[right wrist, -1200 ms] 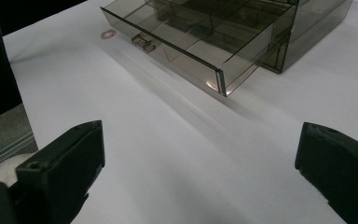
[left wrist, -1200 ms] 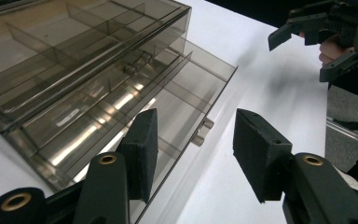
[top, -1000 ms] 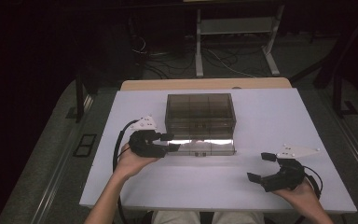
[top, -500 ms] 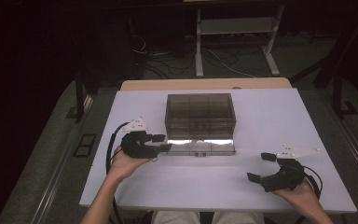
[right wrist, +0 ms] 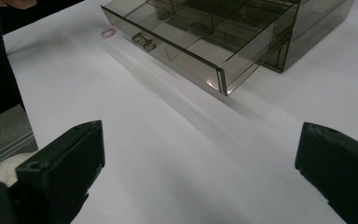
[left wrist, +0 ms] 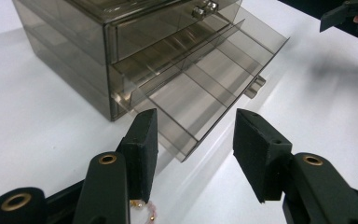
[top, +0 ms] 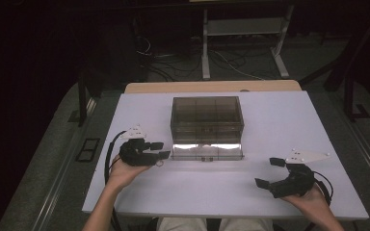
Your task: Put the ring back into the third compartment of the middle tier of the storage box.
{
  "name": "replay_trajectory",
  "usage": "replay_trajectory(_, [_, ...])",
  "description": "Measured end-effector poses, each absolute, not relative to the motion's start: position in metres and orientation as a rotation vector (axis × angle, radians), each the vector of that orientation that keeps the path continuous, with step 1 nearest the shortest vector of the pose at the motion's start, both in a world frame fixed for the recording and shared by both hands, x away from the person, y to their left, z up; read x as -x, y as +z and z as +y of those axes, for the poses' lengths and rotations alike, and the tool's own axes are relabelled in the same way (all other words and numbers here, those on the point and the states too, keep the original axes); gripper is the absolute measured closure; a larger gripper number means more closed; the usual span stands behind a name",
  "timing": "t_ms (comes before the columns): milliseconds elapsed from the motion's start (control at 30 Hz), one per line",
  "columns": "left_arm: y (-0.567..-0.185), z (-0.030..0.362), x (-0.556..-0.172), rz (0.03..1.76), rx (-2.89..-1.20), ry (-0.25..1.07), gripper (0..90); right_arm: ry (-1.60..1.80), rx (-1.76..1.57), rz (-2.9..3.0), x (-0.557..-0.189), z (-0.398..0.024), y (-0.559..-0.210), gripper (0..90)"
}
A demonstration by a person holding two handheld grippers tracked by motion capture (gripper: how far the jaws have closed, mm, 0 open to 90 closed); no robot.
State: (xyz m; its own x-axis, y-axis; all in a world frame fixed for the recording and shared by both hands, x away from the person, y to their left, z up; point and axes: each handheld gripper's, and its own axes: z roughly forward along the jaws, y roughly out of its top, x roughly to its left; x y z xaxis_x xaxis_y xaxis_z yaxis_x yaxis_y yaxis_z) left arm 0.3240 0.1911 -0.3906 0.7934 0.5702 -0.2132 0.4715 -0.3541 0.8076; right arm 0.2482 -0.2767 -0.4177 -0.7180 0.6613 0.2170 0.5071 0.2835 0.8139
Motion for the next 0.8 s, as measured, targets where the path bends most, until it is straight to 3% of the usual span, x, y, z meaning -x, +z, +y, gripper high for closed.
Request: replay_trajectory(800, [-0.417, 0.195, -0.322, 0.802, -2.106, 0.161, 50.2, 1.414, -1.090, 2.384, -0.248, -0.277, -0.418, 0.9])
